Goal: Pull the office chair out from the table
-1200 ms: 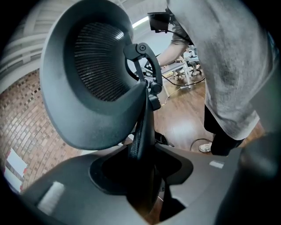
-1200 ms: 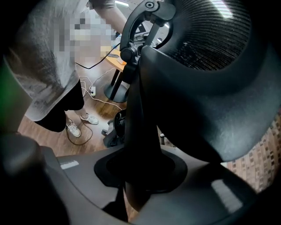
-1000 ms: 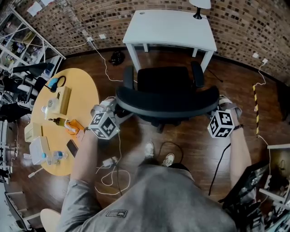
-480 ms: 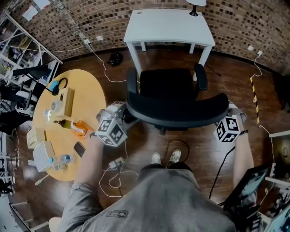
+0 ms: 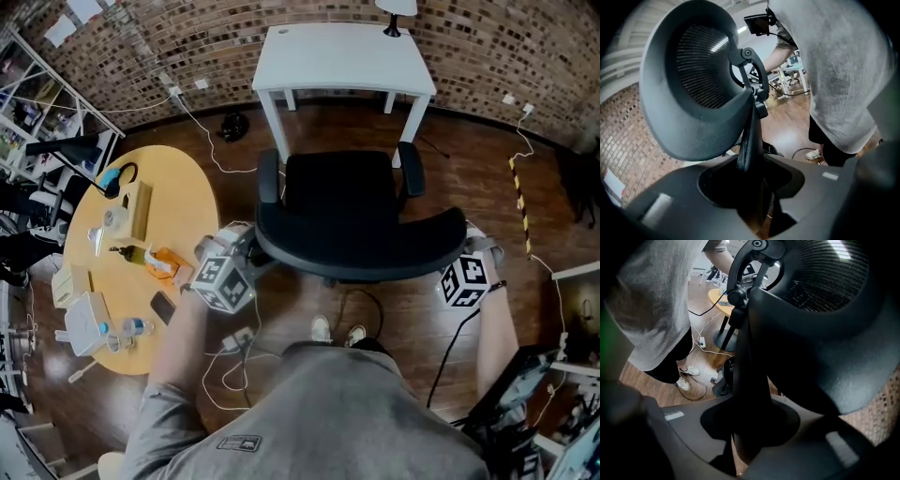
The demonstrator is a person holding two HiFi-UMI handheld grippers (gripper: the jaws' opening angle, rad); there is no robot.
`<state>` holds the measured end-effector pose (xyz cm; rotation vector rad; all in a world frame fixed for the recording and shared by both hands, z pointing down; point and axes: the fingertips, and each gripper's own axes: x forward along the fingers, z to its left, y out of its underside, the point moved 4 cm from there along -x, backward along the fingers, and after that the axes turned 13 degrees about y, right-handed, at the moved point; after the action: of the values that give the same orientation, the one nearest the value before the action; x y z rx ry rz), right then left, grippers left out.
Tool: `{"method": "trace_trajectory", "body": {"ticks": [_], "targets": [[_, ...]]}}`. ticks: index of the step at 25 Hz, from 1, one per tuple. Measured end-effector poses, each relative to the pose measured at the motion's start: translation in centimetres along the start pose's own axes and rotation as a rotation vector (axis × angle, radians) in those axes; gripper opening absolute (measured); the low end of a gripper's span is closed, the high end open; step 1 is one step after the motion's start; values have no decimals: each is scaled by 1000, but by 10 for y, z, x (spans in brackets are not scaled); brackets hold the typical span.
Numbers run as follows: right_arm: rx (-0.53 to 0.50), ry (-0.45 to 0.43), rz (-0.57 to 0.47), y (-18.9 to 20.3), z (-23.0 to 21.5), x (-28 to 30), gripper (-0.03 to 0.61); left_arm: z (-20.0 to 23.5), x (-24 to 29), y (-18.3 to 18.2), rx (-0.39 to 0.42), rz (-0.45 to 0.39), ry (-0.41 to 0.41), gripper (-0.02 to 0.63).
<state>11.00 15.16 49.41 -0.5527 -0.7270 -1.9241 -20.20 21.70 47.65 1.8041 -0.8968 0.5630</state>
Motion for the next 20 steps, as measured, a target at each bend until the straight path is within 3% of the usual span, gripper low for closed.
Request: {"method": "trace_trajectory", "body": {"ticks": [20], "targets": [[-29, -14, -19, -14, 35, -35, 102, -44, -8, -15, -62, 58, -34, 189]]}}
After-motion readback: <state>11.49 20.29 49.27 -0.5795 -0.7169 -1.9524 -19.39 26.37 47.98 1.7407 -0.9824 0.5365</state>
